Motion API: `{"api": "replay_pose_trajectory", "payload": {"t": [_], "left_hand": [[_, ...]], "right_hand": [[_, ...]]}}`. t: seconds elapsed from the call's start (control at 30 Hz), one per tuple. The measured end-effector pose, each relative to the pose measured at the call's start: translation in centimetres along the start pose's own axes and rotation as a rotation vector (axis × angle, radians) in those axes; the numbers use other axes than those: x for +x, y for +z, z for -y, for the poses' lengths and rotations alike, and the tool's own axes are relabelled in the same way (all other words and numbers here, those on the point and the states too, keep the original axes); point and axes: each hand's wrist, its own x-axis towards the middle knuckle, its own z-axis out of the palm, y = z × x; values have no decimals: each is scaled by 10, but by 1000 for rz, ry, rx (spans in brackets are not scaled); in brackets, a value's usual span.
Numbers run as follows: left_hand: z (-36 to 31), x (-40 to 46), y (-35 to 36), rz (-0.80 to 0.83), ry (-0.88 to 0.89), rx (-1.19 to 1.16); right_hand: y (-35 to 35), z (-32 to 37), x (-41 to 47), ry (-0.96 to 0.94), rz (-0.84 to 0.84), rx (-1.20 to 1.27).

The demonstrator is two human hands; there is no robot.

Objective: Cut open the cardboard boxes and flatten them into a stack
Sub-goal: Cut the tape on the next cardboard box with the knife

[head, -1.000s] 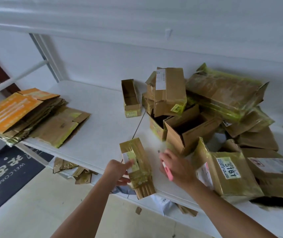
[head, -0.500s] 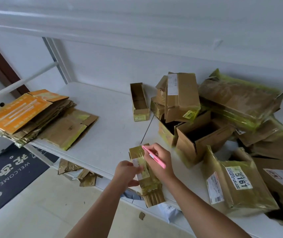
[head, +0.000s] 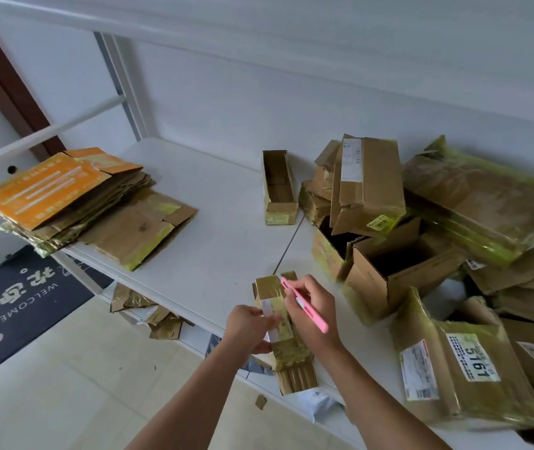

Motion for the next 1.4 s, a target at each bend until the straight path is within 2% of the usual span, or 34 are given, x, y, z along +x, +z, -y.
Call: {"api": "replay_pose_trajectory", "payload": {"t": [0.23, 0.57, 0.77, 1.03, 1.27, 1.4], "left_hand": [[-1, 0, 1, -11, 11, -8], [0, -5, 3, -20, 21, -30], [-2, -8, 4, -42, 23, 14], [-3, -13, 4, -72, 32, 8], [-5, -19, 8, -98, 68, 22], [-12, -23, 12, -145, 112, 68]], "right_hand": [[-2, 3, 2, 6, 33, -18], [-15, 13, 1, 70, 172, -29], [-23, 13, -12, 85, 280, -116], [-45, 24, -42, 170, 336, -82], [-62, 25, -84, 158, 283, 97], [-66, 31, -90, 168, 230, 115]]}}
